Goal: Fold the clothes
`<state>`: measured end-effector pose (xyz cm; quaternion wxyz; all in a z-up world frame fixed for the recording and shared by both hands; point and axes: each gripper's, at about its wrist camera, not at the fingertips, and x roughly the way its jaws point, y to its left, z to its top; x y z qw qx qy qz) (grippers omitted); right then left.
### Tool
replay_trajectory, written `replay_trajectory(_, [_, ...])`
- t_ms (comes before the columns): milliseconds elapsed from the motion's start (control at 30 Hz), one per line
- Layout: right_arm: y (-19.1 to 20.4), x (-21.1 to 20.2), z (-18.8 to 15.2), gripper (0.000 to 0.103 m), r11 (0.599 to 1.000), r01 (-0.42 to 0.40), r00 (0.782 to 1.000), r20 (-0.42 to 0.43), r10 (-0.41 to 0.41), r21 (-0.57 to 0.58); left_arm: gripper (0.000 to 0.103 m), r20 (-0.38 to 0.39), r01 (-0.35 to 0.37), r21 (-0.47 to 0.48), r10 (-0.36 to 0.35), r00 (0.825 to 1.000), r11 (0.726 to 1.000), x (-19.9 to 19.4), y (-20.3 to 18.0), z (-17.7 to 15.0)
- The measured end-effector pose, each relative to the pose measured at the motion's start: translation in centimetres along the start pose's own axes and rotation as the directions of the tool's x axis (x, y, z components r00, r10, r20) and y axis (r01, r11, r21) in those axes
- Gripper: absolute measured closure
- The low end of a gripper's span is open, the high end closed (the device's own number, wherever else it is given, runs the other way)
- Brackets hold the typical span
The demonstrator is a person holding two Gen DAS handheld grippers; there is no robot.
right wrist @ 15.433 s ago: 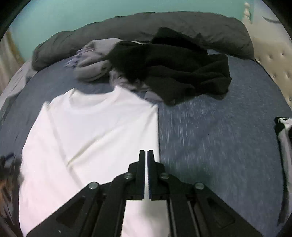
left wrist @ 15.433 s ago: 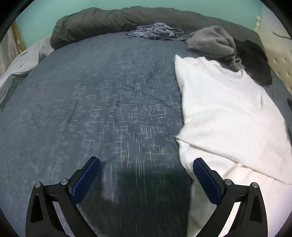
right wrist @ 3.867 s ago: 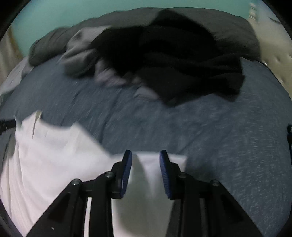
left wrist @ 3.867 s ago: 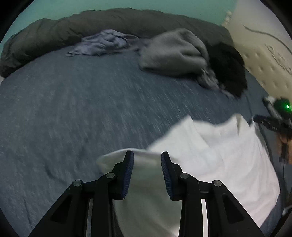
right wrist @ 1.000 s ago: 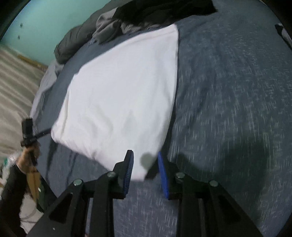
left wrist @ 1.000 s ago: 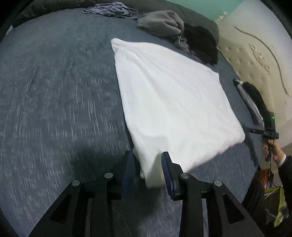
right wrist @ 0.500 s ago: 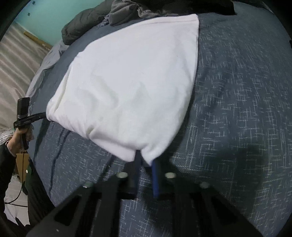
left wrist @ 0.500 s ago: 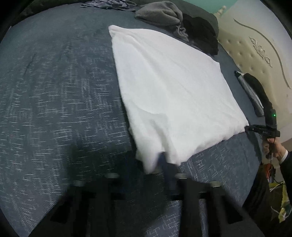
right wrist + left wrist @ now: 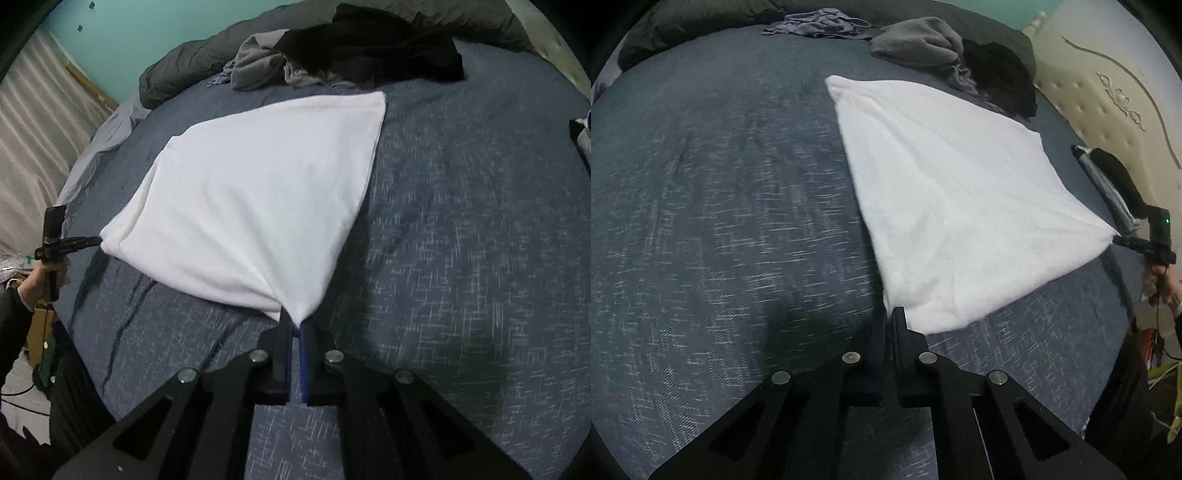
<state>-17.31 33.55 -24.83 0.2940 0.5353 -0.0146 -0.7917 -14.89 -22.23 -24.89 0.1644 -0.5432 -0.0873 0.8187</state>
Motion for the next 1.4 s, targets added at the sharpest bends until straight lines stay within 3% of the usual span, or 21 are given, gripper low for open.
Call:
replay_trajectory(133, [-1.1,0.7,-0.7,0.101,1.000,0.022,0.999,-0.026,-0.021,0.011,0.101,-0.017,-0.015,-0.007,0.015,1.000,1.000,0.7,0.7,-0.6])
replay_trajectory(367, [-2.1,0.1,-0.4,0.101,0.998,0.023,1.000,-0.001,-0.023,0.050,0.102,0.011,-0.033,0.006,0.033,0.999,0.999,-0.6,1.1,0.0])
replay_trajectory(600, [-2.3,1.5,-0.8,0.101,0.997,0.018,0.999,-0.051,-0.014,0.070,0.101,0.005,0.010,0.034,-0.010,1.000,0.999,-0.2,0.3,-1.1])
replay_trajectory(700, [-2.6,1.4,-1.2,0.101,0.995,-0.016,0.999,-0.033,0.019,0.096,0.101,0.017,0.015,0.034,-0.016,1.000,0.999,-0.9,0.4,-1.2])
replay_trajectory(767, [-2.9,1.1,-1.3,0.100,0.992,-0.047,0.999,-0.009,0.049,0.119,0.098,0.014,0.011,0.054,-0.011,1.000,0.999,-1.5,0.3,-1.5])
replay_trajectory(833, [-2.9,1.2,-1.4,0.097,0.992,-0.047,0.999,-0.010,0.049,0.120,0.078,0.002,0.013,0.072,-0.013,1.000,0.997,-1.2,-0.1,-1.7])
replay_trajectory(900, [-2.6,1.5,-1.5,0.096,0.993,-0.035,0.999,-0.020,0.038,0.113,0.065,-0.016,0.013,0.088,-0.012,1.000,0.996,-0.7,-0.3,-1.9])
replay_trajectory(967, [-2.4,1.9,-1.6,0.090,0.994,-0.024,0.999,-0.030,0.027,0.107,0.064,-0.032,0.004,0.099,-0.001,0.999,0.995,-0.1,-0.4,-2.2])
replay_trajectory(1033, [-2.1,2.2,-1.7,0.076,0.995,-0.012,0.999,-0.040,0.017,0.100,0.065,-0.050,-0.014,0.101,0.020,0.999,0.995,1.0,-0.4,-2.2])
replay_trajectory(1200, [-1.2,3.6,-1.8,0.074,0.998,0.023,0.997,-0.073,-0.019,0.053,0.068,-0.033,-0.040,0.117,0.045,0.998,0.992,1.7,-0.7,-2.2])
replay_trajectory(1233, [-1.0,3.9,-1.8,0.074,0.999,0.031,0.997,-0.079,-0.027,0.040,0.081,-0.034,-0.045,0.121,0.050,0.998,0.992,1.7,-0.7,-2.2])
replay_trajectory(1333, [-0.8,4.4,-1.6,0.075,0.998,0.050,0.996,-0.077,-0.048,0.023,0.099,-0.036,-0.069,0.147,0.075,0.997,0.987,1.7,-1.0,-2.2])
replay_trajectory(1367, [-0.7,4.4,-1.6,0.077,0.999,0.050,0.996,-0.070,-0.049,0.016,0.101,-0.033,-0.084,0.169,0.091,0.995,0.982,1.6,-1.3,-2.2])
replay_trajectory(1400, [-0.5,4.3,-1.5,0.096,0.999,0.049,0.997,-0.064,-0.049,0.003,0.101,-0.034,-0.102,0.187,0.110,0.993,0.977,1.5,-1.5,-2.2])
